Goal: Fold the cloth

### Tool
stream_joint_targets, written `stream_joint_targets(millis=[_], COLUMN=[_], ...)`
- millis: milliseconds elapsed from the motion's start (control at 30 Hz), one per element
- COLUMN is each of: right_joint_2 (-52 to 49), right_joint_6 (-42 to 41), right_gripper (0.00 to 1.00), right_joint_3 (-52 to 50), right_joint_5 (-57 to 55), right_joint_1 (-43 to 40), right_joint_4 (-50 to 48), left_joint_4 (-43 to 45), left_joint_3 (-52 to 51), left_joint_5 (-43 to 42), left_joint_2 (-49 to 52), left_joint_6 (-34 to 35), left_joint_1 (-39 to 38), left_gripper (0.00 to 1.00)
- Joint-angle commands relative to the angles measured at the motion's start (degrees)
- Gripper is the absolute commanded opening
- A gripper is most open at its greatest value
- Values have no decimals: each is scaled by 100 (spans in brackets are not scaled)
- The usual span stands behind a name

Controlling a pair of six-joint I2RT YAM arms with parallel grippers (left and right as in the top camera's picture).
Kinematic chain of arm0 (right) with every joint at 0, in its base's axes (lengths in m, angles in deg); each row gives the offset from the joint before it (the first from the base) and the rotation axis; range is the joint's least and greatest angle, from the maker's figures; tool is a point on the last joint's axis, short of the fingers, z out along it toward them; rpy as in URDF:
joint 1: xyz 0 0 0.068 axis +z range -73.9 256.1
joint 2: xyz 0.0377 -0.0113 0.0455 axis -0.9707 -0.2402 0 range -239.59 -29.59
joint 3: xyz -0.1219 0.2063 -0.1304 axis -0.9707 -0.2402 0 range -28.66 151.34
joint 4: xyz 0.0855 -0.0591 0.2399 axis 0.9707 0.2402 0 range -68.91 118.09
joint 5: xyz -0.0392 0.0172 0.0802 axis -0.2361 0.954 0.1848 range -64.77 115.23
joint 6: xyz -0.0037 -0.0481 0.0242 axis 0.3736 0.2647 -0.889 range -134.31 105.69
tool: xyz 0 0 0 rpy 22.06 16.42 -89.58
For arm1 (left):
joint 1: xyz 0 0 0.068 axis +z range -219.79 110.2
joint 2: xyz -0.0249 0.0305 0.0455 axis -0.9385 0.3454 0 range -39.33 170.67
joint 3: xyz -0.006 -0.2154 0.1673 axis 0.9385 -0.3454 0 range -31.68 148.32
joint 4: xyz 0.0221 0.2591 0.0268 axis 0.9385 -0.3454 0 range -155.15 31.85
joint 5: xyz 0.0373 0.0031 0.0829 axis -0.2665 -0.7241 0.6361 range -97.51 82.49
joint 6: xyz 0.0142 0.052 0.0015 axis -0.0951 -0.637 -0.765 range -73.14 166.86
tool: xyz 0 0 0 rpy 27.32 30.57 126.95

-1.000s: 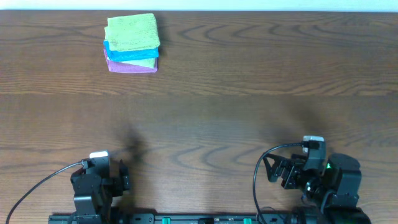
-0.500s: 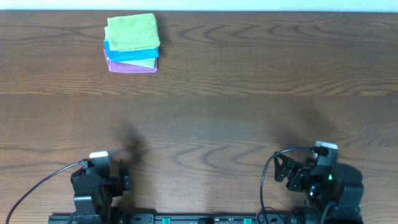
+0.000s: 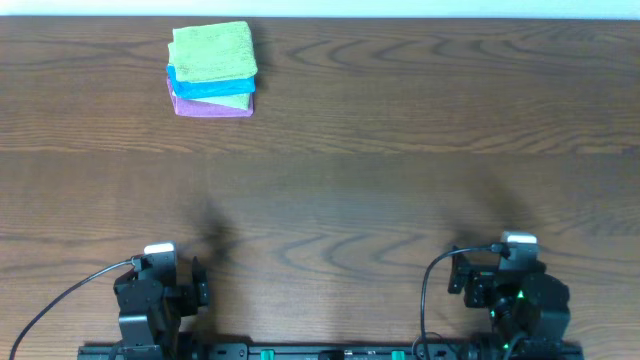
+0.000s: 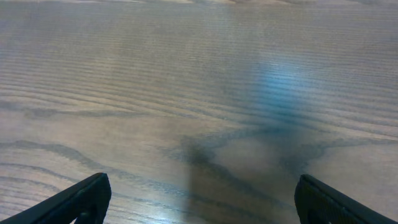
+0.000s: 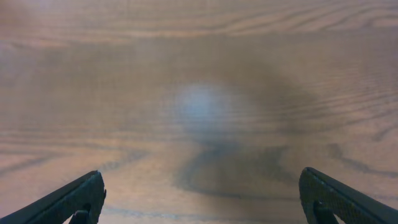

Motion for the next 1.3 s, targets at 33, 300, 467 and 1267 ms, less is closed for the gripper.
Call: stream_joint_targets(millis=[33, 300, 467, 1267], right_joint_2=[254, 557, 575, 573], right_joint_6=[243, 238, 221, 221], right_gripper=[99, 99, 99, 99], right_joint_3=[-354, -730, -831, -833], right_joint_5=[-57, -57, -59, -59], right_joint_1=[-22, 57, 127, 131], right_joint_4=[-81, -101, -120, -116], left_joint_4=[-280, -280, -280, -280], left_joint_3=[-31, -31, -31, -31], left_joint_5=[-4, -4, -4, -4], left_joint_2=[-57, -57, -57, -57], left_joint_6=[-140, -140, -140, -140], left_joint_1=[-24, -24, -24, -24], left_gripper=[95, 95, 96, 95])
